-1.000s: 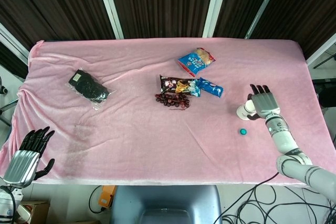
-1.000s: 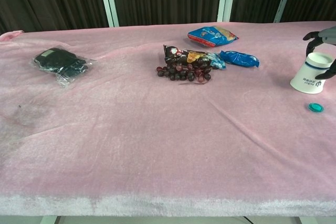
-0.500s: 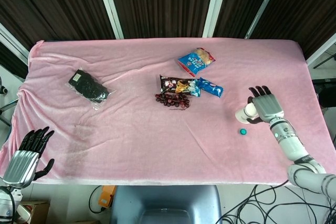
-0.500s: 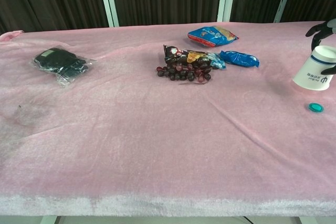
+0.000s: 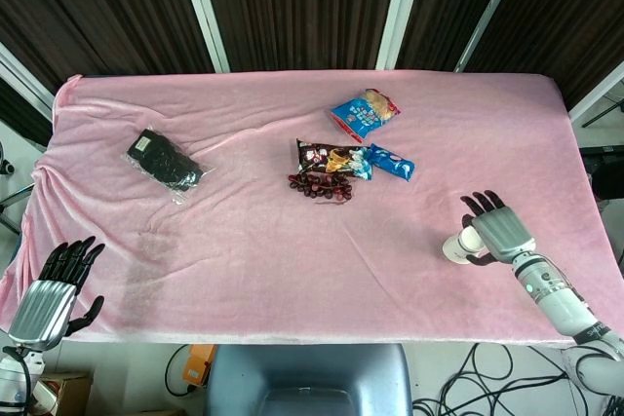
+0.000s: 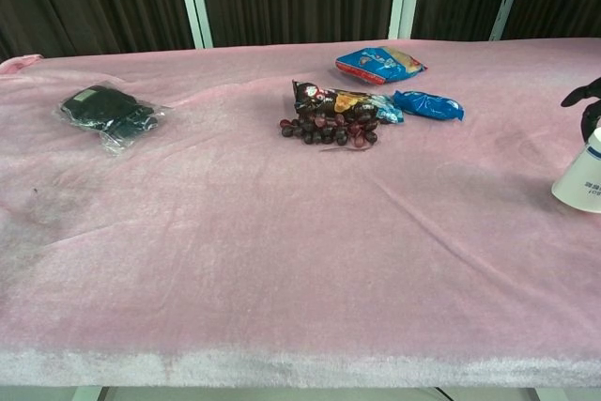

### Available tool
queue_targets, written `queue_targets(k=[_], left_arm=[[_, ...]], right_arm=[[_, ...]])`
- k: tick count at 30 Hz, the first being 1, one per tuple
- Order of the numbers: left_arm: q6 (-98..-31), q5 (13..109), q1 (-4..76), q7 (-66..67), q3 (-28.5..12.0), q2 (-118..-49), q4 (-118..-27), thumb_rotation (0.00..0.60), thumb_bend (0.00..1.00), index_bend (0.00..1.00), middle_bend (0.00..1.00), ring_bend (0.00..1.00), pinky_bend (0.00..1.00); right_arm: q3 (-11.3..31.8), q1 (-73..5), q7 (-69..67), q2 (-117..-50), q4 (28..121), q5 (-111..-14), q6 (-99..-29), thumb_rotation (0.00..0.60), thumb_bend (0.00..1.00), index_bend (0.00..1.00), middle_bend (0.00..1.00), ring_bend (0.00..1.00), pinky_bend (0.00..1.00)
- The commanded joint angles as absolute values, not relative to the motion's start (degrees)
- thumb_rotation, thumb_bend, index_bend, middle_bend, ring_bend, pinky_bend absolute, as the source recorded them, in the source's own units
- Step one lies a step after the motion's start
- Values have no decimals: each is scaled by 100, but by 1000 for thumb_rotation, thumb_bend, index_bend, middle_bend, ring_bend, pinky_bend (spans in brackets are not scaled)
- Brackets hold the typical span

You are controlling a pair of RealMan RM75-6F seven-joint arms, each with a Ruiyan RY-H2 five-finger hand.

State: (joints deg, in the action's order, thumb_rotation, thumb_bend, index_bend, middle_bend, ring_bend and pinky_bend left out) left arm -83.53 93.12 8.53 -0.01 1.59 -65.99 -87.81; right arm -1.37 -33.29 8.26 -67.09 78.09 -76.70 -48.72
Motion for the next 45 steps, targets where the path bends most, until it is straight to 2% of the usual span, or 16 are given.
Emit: queue_targets(k=[1,8,11,14,15,18,24,28,31,34,37,39,42,45], left_arm=[[-8350,9307,853,-7,158,-6597,-8780,600,398,0,0,0,14],[-8374,9295,836,-44,158,-6583,-8766,600,399,0,0,0,14],[-8382,9299,830,-50,161,-6581,-8764,600,399,0,0,0,14],[-8391,9300,825,-51,162,-6580,-8763,600,398,0,0,0,14],[-8391,9299,824,-52,162,-6579,-8762,600,398,0,0,0,14],[-8402,9301,819,-58,161,-6576,-8765,600,398,0,0,0,14],[-8434,9324,806,-69,168,-6573,-8765,600,399,0,0,0,14],[-8453,9324,796,-60,165,-6573,-8767,600,399,0,0,0,14],[-8499,9310,769,-55,155,-6568,-8768,600,398,0,0,0,14],[-8569,9300,735,-53,138,-6572,-8758,600,398,0,0,0,14],[-8662,9322,702,-54,121,-6588,-8731,600,399,0,0,0,14],[-8718,9350,687,-54,114,-6598,-8727,600,399,0,0,0,14],[-8805,9429,663,-38,125,-6615,-8714,600,398,0,0,0,14],[-8787,9433,663,-29,132,-6620,-8710,600,399,0,0,0,14]], right_arm=[[-113,-3333,853,-6809,7712,-7689,-4870,600,386,684,192,14,68],[-40,-3354,832,-7001,7533,-7685,-4851,600,386,633,192,14,68],[-15,-3356,809,-7065,7469,-7707,-4864,600,386,538,191,14,68],[7,-3354,793,-7096,7437,-7673,-4831,600,388,284,171,5,60],[12,-3354,780,-7095,7444,-7670,-4823,600,387,160,149,1,50],[9,-3339,702,-7058,7475,-7727,-4845,600,385,0,96,0,22],[-24,-3255,473,-6824,7723,-7925,-5006,600,381,0,62,0,10],[-42,-3042,213,-6431,8250,-8129,-5447,600,379,0,20,0,1],[-98,-2532,237,-5958,8962,-8132,-6235,600,379,0,0,0,0],[-272,-1687,878,-5713,9609,-8015,-7431,600,379,0,0,0,0],[-330,-801,1469,-6148,9571,-8115,-8905,600,379,0,0,0,0],[-354,-554,1224,-6406,9356,-8291,-9275,600,379,0,0,0,0],[-472,-498,851,-6460,9100,-8528,-9169,600,379,0,0,0,0],[-407,-527,636,-6439,9014,-8503,-9003,600,379,0,0,0,0]])
